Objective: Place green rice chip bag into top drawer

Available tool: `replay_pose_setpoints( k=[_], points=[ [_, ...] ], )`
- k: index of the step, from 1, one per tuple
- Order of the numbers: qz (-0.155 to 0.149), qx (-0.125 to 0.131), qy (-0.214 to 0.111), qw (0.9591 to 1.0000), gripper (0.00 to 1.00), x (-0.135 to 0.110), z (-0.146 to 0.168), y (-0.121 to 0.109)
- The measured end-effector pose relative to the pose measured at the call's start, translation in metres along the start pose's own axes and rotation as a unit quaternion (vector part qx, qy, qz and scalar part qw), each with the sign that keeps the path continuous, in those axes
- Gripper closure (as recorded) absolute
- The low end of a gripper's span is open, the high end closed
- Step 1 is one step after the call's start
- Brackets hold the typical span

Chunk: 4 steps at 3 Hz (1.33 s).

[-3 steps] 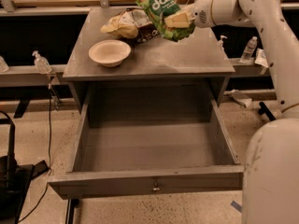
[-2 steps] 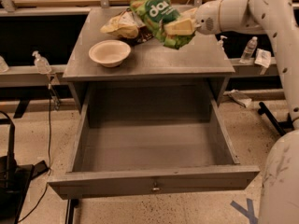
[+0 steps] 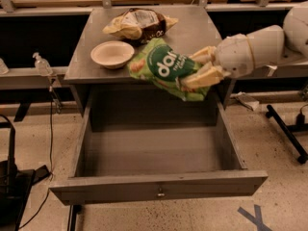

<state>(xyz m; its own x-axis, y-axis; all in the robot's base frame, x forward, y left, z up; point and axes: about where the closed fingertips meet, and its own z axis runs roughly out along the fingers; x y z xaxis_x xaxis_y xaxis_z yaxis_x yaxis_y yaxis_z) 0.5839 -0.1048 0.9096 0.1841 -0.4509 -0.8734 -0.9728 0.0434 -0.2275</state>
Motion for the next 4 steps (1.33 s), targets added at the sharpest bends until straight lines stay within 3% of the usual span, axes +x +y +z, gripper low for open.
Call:
replay_pose_setpoints(
  k=[1,2,3,4],
  points=[
    [-0.048,-0.042,0.06,0.9962,1.0,0.029,0.004,0.06],
    [-0.082,-0.05,0.146,0.9845,1.0,0.055,0.016,0.089],
    [-0.083,-0.058,0.183,0.9779,1.0,0.072,0.038,0.091],
    [-0.067,-0.075,0.164,0.9814,1.0,0.079,0.059,0.088]
  ],
)
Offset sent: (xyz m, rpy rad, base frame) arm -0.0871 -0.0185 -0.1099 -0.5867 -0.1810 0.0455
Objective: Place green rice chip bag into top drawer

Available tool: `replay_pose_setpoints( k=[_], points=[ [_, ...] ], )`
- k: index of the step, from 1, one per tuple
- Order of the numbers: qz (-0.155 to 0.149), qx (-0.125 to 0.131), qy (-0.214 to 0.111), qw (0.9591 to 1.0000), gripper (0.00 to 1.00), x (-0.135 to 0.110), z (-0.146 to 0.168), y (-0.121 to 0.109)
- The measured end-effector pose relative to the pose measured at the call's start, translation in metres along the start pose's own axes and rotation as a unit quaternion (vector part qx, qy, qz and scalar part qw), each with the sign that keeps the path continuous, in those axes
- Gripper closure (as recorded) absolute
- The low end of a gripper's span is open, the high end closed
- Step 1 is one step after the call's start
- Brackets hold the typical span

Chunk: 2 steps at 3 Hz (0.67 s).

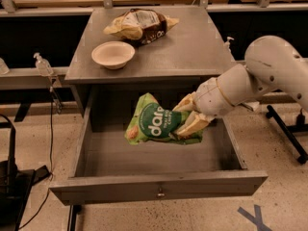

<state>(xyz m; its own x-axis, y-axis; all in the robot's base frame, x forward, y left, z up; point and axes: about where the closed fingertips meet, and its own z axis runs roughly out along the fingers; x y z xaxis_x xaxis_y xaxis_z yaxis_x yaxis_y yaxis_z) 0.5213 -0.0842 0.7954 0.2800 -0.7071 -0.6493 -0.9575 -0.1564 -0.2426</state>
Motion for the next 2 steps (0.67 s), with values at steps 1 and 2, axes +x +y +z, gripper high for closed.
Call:
replay_pose_setpoints(
  k=[1,2],
  points=[
    [0.046,-0.002,-0.063,0.997,0.83,0.009,0.034,-0.007],
    [0.062,-0.006,-0.085,0.9944,0.59,0.017,0.048,-0.008]
  ],
)
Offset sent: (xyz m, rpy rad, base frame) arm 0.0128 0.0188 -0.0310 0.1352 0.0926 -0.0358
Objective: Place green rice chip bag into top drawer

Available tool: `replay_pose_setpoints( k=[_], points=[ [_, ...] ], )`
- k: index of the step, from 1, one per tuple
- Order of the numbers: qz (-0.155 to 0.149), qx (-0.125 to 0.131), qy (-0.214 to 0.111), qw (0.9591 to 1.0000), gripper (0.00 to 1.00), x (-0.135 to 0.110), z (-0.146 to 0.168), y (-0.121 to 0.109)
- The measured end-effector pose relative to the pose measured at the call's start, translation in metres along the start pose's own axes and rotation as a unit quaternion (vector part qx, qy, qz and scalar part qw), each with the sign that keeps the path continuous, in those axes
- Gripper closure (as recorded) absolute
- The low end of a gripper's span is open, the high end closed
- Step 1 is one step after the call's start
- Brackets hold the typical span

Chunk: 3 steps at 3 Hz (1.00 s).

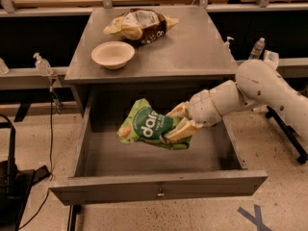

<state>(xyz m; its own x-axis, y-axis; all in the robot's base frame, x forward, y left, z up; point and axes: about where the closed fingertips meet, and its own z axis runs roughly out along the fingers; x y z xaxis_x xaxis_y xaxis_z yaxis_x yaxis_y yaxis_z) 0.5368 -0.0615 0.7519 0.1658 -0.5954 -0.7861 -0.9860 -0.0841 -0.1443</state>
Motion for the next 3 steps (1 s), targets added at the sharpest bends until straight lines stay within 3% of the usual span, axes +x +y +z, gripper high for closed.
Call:
replay_pose_setpoints(
  k=[2,3],
  points=[
    [-0.006,-0.004,0.004,1.0,0.0,-0.0042,0.002,0.0017],
    [-0.006,-0.004,0.004,1.0,0.0,-0.0042,0.002,0.0017]
  ],
)
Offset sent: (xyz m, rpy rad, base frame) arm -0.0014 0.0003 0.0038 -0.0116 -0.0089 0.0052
